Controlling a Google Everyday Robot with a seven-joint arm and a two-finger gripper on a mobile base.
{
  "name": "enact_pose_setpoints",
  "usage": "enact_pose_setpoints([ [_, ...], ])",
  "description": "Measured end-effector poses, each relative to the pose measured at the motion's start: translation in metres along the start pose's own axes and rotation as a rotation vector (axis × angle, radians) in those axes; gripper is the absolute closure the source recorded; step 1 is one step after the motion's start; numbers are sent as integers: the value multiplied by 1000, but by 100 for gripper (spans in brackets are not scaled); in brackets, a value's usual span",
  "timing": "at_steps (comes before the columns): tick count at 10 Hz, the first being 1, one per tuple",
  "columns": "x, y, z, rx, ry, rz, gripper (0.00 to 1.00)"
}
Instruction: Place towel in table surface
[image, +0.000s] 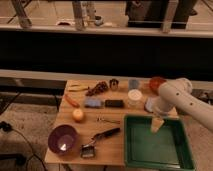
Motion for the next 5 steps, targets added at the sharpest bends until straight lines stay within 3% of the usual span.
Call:
enact_pose_setpoints([
  [5,-3,-24,7,-9,7,15,20],
])
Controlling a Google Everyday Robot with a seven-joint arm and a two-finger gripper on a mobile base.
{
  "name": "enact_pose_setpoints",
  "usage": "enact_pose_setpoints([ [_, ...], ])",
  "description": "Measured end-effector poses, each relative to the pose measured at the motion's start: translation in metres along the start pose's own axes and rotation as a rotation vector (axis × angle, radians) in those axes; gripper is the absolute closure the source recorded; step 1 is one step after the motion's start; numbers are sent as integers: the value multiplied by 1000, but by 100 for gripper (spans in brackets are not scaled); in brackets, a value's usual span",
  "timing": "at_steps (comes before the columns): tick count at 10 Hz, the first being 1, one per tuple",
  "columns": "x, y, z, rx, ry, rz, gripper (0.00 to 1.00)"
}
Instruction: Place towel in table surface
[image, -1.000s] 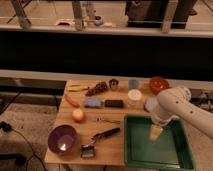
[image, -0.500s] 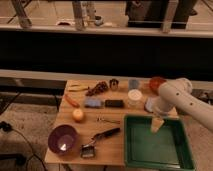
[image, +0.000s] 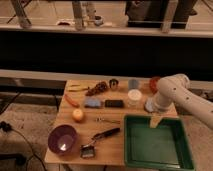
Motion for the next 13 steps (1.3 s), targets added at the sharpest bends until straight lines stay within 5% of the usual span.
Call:
enact_pose_setpoints([
  [13,10,-77,16,105,5,3,20],
])
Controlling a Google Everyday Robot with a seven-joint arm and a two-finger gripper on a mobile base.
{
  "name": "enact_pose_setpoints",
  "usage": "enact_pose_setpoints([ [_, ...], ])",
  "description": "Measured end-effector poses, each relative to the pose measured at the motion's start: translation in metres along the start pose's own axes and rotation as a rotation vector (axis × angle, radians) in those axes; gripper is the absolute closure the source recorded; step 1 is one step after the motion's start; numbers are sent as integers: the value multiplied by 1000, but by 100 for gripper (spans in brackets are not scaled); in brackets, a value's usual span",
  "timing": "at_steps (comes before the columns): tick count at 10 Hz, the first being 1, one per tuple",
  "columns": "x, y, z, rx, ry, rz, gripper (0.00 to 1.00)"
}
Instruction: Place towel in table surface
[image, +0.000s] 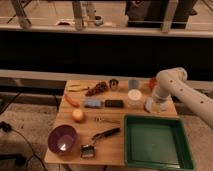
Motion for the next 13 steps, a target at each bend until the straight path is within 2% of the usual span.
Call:
enact_pose_setpoints([
  [6,16,-13,7,104,0,26,20],
  [10,12,-22,11,147,2,9,20],
  [13,11,-30,20,159,9,4,20],
])
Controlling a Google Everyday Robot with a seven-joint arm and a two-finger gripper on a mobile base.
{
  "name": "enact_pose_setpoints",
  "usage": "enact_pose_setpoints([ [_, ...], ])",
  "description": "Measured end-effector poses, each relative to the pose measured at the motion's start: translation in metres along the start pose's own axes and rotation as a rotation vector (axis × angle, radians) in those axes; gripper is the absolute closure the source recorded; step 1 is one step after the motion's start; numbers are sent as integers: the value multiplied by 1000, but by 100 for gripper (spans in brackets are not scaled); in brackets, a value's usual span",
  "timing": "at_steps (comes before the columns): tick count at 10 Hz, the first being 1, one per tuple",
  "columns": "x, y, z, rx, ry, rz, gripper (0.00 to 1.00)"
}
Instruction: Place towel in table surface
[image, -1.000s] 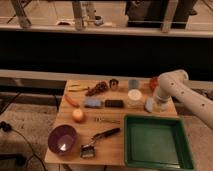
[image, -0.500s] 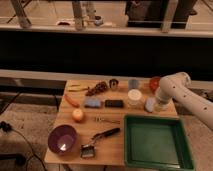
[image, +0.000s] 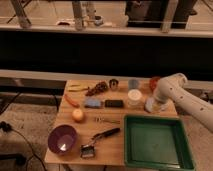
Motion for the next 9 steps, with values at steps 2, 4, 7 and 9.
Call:
enact_pose_setpoints([
  [2,-1,-9,8,1,6,8,20],
  [4,-4,-19,17,-7,10,21,20],
  [7,4,-25,31,-69,26,70,20],
  [9,0,-25,37,-109,24,92,20],
])
